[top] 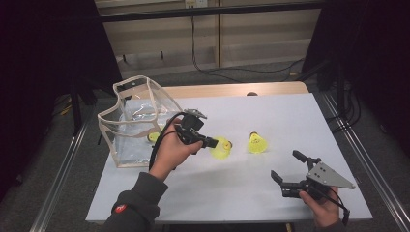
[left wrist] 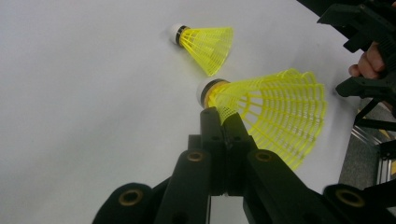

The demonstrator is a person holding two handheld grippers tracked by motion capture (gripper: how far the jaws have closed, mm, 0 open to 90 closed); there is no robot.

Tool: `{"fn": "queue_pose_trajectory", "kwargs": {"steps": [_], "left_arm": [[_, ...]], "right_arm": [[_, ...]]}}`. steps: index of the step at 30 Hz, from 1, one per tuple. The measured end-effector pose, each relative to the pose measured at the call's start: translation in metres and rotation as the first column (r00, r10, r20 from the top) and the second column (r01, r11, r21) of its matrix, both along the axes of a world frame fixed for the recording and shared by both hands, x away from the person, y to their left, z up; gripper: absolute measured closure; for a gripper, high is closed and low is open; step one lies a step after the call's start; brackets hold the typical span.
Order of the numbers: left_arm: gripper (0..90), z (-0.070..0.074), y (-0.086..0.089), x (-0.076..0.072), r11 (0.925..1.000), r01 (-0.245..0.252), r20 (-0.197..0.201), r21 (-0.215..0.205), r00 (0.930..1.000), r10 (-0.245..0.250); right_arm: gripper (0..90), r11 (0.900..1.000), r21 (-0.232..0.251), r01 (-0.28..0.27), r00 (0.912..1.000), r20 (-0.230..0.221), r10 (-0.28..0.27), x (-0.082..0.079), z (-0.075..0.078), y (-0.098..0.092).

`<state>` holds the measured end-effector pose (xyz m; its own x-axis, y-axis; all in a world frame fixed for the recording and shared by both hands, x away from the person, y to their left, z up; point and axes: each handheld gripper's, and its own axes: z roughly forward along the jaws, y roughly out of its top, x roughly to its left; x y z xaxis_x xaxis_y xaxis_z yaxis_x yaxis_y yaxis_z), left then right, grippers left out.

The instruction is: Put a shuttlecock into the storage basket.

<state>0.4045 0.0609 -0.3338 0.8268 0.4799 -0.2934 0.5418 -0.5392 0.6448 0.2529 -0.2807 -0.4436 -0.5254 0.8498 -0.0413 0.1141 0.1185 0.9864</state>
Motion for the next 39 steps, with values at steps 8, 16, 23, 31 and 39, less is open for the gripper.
{"fn": "queue_pose_trajectory", "kwargs": {"steps": [8, 16, 23, 31, 39], "left_arm": [[90.0, 0.012, 0.005, 0.001, 0.9999, -0.010, -0.007, -0.005, 0.9999, 0.010], [90.0, 0.024, 0.010, 0.004, 0.9999, -0.011, -0.007, -0.001, 0.9999, 0.011], [90.0, 0.030, 0.013, 0.006, 0.9998, -0.020, -0.011, -0.003, 0.9997, 0.020], [90.0, 0.035, 0.013, 0.008, 0.9996, -0.027, -0.012, -0.005, 0.9996, 0.027], [90.0, 0.040, 0.014, 0.011, 0.9993, -0.035, -0.016, -0.013, 0.9993, 0.035]], "right_arm": [[2.1, 1.000, -0.003, -0.003, 1.0000, 0.000, 0.003, 0.000, 0.000, 0.001], [2.1, 1.000, 0.000, -0.003, 1.0000, 0.000, 0.003, 0.000, 0.000, 0.000], [2.1, 1.000, 0.002, 0.001, 1.0000, 0.000, -0.001, -0.001, 0.000, -0.001], [2.2, 1.000, 0.002, 0.001, 1.0000, 0.000, -0.001, -0.001, 0.000, -0.001], [2.2, 1.000, 0.001, -0.002, 1.0000, 0.004, 0.002, -0.002, 0.001, -0.001]]}}
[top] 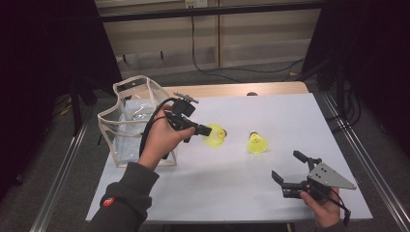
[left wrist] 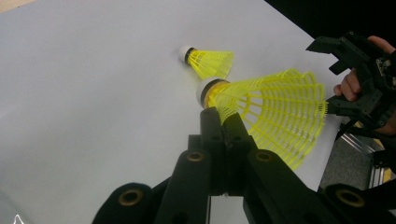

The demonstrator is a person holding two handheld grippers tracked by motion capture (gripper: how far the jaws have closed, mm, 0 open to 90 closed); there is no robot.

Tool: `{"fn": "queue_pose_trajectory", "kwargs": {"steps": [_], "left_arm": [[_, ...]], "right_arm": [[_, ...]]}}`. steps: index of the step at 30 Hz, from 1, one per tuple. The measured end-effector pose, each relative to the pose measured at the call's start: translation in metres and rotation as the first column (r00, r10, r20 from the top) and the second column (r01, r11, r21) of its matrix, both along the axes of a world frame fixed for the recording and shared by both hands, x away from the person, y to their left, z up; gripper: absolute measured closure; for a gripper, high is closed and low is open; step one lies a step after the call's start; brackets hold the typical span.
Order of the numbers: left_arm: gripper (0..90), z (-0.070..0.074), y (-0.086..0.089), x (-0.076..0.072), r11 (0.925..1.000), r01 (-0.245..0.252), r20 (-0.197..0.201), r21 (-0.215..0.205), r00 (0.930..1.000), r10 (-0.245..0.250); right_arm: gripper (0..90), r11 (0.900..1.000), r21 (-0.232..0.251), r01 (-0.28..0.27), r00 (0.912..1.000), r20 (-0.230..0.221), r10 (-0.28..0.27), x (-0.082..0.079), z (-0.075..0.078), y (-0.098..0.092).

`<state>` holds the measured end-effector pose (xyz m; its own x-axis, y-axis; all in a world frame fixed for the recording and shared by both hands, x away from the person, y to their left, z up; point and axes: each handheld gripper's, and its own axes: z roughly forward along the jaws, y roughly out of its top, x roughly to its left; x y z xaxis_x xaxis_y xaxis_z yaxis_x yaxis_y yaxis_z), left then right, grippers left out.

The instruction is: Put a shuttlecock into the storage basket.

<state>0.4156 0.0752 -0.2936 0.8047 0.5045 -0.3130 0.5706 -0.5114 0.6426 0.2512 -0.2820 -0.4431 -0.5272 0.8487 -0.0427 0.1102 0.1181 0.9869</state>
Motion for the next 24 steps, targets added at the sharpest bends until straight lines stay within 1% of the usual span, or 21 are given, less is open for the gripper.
{"fn": "queue_pose_trajectory", "kwargs": {"steps": [3, 6, 8, 13, 24], "left_arm": [[90.0, 0.004, 0.002, 0.001, 1.0000, -0.009, 0.003, 0.003, 1.0000, 0.009], [90.0, 0.008, 0.003, 0.002, 0.9999, -0.011, 0.000, -0.007, 0.9999, 0.011], [90.0, 0.011, 0.005, 0.003, 0.9999, -0.017, -0.002, -0.004, 0.9999, 0.017], [90.0, 0.016, 0.008, 0.005, 0.9995, -0.030, -0.007, -0.010, 0.9995, 0.030], [90.0, 0.027, 0.014, 0.009, 0.9984, -0.053, 0.006, -0.018, 0.9986, 0.053]], "right_arm": [[2.2, 1.000, 0.000, 0.000, 1.0000, 0.002, 0.000, 0.000, 0.000, 0.000], [2.2, 1.000, -0.001, -0.002, 1.0000, -0.001, 0.002, -0.001, 0.000, -0.001], [2.2, 1.000, -0.001, 0.000, 1.0000, 0.001, 0.000, -0.001, 0.000, 0.000], [2.2, 1.000, -0.001, 0.001, 1.0000, 0.000, -0.001, -0.001, 0.000, 0.000], [2.3, 1.000, -0.002, 0.002, 1.0000, 0.002, -0.002, -0.002, 0.001, -0.001]]}}
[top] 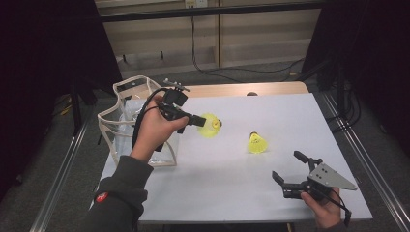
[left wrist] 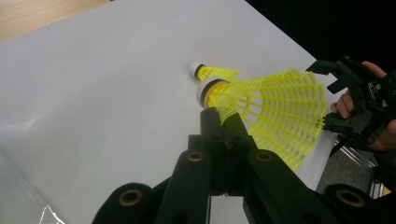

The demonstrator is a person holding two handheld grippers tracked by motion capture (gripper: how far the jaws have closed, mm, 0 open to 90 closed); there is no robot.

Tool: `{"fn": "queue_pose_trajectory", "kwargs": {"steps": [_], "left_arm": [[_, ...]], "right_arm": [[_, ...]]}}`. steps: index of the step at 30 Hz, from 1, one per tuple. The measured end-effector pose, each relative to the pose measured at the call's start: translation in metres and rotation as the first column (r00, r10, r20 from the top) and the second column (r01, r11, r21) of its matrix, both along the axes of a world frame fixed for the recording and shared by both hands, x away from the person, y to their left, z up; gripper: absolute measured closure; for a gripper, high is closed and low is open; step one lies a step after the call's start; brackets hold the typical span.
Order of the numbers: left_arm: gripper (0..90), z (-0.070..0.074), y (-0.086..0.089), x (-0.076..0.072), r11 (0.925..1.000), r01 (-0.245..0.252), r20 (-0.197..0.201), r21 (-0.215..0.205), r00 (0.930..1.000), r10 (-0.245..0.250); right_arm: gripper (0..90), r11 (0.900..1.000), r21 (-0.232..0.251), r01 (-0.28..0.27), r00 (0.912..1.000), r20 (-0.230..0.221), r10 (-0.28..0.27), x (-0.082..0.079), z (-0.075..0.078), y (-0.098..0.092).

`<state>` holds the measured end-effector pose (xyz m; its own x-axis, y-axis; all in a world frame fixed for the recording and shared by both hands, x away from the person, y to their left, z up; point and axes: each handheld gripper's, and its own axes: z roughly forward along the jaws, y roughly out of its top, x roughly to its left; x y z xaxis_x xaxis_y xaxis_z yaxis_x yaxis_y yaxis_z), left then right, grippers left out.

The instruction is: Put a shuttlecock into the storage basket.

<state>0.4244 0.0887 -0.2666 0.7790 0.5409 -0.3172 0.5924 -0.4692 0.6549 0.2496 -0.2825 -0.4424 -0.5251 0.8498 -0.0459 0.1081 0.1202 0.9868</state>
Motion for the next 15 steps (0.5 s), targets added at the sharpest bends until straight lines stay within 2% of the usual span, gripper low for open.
{"fn": "queue_pose_trajectory", "kwargs": {"steps": [15], "left_arm": [[90.0, 0.013, 0.007, 0.005, 0.9993, -0.037, 0.007, -0.008, 0.9993, 0.037]], "right_arm": [[2.3, 1.000, 0.003, 0.000, 1.0000, 0.000, 0.000, 0.000, 0.000, 0.000]]}}
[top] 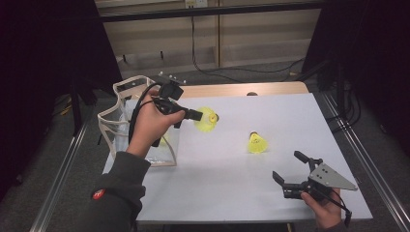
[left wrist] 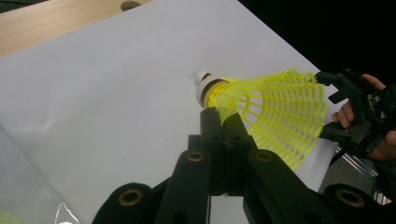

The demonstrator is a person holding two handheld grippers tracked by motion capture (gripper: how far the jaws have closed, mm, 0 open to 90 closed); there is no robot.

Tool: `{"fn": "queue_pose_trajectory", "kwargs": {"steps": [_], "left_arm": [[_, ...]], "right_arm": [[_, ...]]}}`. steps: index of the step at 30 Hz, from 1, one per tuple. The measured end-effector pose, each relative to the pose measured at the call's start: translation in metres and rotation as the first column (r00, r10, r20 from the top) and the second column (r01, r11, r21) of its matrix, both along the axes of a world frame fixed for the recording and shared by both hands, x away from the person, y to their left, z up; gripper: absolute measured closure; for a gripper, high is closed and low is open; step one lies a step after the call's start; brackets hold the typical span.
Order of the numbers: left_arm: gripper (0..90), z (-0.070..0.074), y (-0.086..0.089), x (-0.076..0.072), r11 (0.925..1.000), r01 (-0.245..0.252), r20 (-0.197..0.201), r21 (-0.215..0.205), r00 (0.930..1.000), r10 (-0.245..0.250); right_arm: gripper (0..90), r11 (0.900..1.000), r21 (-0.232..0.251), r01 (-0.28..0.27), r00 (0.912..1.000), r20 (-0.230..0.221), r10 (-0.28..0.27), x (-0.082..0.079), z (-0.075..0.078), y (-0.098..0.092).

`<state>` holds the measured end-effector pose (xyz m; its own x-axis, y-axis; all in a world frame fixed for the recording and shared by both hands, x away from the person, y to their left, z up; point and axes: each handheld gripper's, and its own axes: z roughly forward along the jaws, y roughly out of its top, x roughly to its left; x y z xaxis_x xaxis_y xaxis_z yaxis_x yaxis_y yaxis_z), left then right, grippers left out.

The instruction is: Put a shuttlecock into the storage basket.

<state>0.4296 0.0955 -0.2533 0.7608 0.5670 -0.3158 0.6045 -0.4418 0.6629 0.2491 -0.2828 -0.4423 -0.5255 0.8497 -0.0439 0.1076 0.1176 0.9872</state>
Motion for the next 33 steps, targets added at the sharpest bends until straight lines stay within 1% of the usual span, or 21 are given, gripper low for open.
{"fn": "queue_pose_trajectory", "kwargs": {"steps": [4, 8, 10, 15, 19, 26, 33], "left_arm": [[90.0, 0.003, 0.003, 0.002, 1.0000, -0.003, 0.002, 0.001, 1.0000, 0.003], [90.0, 0.006, 0.003, 0.002, 0.9998, -0.019, 0.004, -0.009, 0.9998, 0.019], [90.0, 0.008, 0.005, 0.003, 0.9998, -0.019, 0.005, -0.002, 0.9998, 0.019], [90.0, 0.012, 0.007, 0.005, 0.9994, -0.035, 0.006, -0.004, 0.9994, 0.035], [90.0, 0.014, 0.009, 0.007, 0.9994, -0.036, 0.007, -0.002, 0.9993, 0.036], [90.0, 0.019, 0.012, 0.010, 0.9984, -0.056, 0.015, -0.007, 0.9983, 0.056], [90.0, 0.023, 0.017, 0.012, 0.9975, -0.070, 0.013, -0.010, 0.9974, 0.070]], "right_arm": [[2.3, 1.000, 0.000, 0.001, 1.0000, -0.001, -0.001, 0.000, 0.000, 0.000], [2.3, 1.000, 0.001, 0.002, 1.0000, 0.000, -0.002, 0.000, 0.000, 0.000], [2.3, 1.000, -0.001, 0.001, 1.0000, 0.004, -0.001, 0.000, 0.000, 0.000], [2.3, 1.000, -0.003, 0.001, 1.0000, 0.006, -0.001, 0.000, 0.000, 0.000], [2.3, 1.000, -0.002, 0.001, 1.0000, 0.006, -0.001, 0.000, 0.000, -0.001], [2.4, 1.000, -0.002, 0.001, 1.0000, 0.005, -0.001, -0.001, 0.000, -0.001], [2.3, 1.000, -0.004, 0.004, 1.0000, 0.006, -0.004, -0.001, 0.000, -0.001]]}}
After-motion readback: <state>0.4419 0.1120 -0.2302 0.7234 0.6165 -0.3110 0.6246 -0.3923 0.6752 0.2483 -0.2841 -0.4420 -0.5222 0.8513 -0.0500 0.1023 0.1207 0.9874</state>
